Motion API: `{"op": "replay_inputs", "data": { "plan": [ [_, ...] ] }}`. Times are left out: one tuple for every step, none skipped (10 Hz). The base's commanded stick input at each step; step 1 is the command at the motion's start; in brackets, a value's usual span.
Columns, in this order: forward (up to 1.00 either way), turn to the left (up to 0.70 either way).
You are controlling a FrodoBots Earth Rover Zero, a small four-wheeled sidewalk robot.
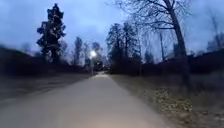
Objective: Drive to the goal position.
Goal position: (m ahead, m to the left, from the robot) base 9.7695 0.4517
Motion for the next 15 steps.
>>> {"op": "replay_inputs", "data": {
  "plan": [
    [1.0,0.33],
    [1.0,0.34],
    [1.0,0.27],
    [1.0,0.19],
    [1.0,0.11],
    [1.0,0.03],
    [1.0,0.0],
    [1.0,0.0],
    [1.0,0.0],
    [1.0,0.0],
    [1.0,0.39],
    [1.0,0.28],
    [1.0,0.17],
    [1.0,0.06],
    [1.0,0.0]
  ]
}}
